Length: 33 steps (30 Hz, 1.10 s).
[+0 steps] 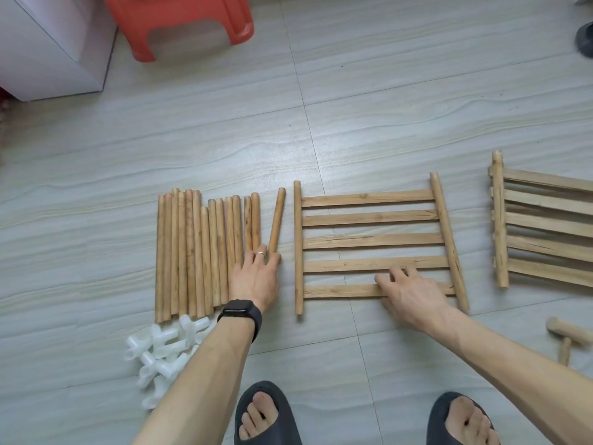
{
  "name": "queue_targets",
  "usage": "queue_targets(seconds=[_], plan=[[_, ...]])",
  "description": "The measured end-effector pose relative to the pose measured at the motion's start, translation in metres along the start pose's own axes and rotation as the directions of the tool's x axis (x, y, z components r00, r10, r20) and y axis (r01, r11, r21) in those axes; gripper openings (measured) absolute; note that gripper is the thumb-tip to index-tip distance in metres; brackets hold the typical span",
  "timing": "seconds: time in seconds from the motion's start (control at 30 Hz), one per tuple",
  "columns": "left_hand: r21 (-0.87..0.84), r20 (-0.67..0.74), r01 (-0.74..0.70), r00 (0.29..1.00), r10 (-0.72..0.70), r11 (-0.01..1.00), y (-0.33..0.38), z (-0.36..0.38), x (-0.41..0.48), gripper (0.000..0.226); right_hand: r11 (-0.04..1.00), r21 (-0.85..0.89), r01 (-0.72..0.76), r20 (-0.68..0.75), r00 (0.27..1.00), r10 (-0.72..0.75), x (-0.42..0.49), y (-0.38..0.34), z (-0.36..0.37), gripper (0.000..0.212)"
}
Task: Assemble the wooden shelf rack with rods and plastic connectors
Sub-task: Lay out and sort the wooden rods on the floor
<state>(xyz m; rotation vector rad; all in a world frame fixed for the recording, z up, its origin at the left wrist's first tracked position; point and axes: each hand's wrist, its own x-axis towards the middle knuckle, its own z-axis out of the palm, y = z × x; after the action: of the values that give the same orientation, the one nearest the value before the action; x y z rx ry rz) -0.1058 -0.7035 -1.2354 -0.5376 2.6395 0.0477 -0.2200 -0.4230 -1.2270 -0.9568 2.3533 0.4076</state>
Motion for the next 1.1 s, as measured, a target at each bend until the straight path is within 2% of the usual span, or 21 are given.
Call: queue_targets(seconds=[0.2, 0.37, 0.47, 0.6, 0.67, 0.73, 0.8, 0.87, 1.0, 1.1], plan=[[-0.008, 0.032, 0.102, 0.994, -0.102, 0.995, 0.001, -0.002, 0.001, 0.066, 0.998, -0.067, 0.019, -0.008, 1.0, -0.02, -0.002, -0.009, 0.004, 0.026], [-0.049, 0.075, 0.045, 0.996, -0.041, 0.998, -0.008, -0.01, 0.0, 0.05, 0.991, -0.132, 0.03, 0.057, 0.998, -0.022, -0.004, -0.014, -0.006, 0.028], [-0.117, 0.086, 0.0, 0.996, 0.01, 0.993, -0.024, -0.021, -0.002, 0.046, 0.974, -0.222, 0.053, 0.161, 0.987, -0.016, -0.002, -0.022, -0.02, 0.034], [-0.279, -0.025, -0.015, 1.0, 0.009, 0.96, -0.047, -0.032, -0.016, 0.045, 0.927, -0.365, 0.091, 0.22, 0.975, -0.01, 0.009, -0.033, -0.049, 0.04], [-0.377, -0.093, 0.029, 0.993, -0.069, 0.926, -0.062, -0.031, -0.03, 0.038, 0.932, -0.335, 0.135, 0.169, 0.982, -0.082, 0.017, -0.043, -0.065, 0.034], [-0.431, -0.128, 0.103, 0.976, -0.174, 0.897, -0.08, -0.022, -0.047, 0.028, 0.942, -0.272, 0.195, 0.048, 0.981, -0.189, 0.026, -0.058, -0.076, 0.029], [-0.413, -0.128, 0.196, 0.954, -0.27, 0.889, -0.1, -0.009, -0.067, 0.017, 0.954, -0.196, 0.226, -0.04, 0.97, -0.238, 0.033, -0.079, -0.081, 0.041], [-0.339, -0.087, 0.237, 0.956, -0.281, 0.911, -0.118, 0.007, -0.087, 0.018, 0.956, -0.152, 0.25, -0.054, 0.964, -0.261, 0.039, -0.106, -0.082, 0.055], [-0.187, 0.06, 0.162, 0.986, -0.154, 0.969, -0.127, 0.034, -0.11, 0.049, 0.967, -0.1, 0.236, 0.061, 0.971, -0.231, 0.041, -0.154, -0.071, 0.066], [-0.092, 0.071, 0.136, 0.989, -0.13, 0.986, -0.122, 0.044, -0.108, 0.06, 0.975, -0.049, 0.215, 0.097, 0.973, -0.21, 0.036, -0.168, -0.056, 0.057]])
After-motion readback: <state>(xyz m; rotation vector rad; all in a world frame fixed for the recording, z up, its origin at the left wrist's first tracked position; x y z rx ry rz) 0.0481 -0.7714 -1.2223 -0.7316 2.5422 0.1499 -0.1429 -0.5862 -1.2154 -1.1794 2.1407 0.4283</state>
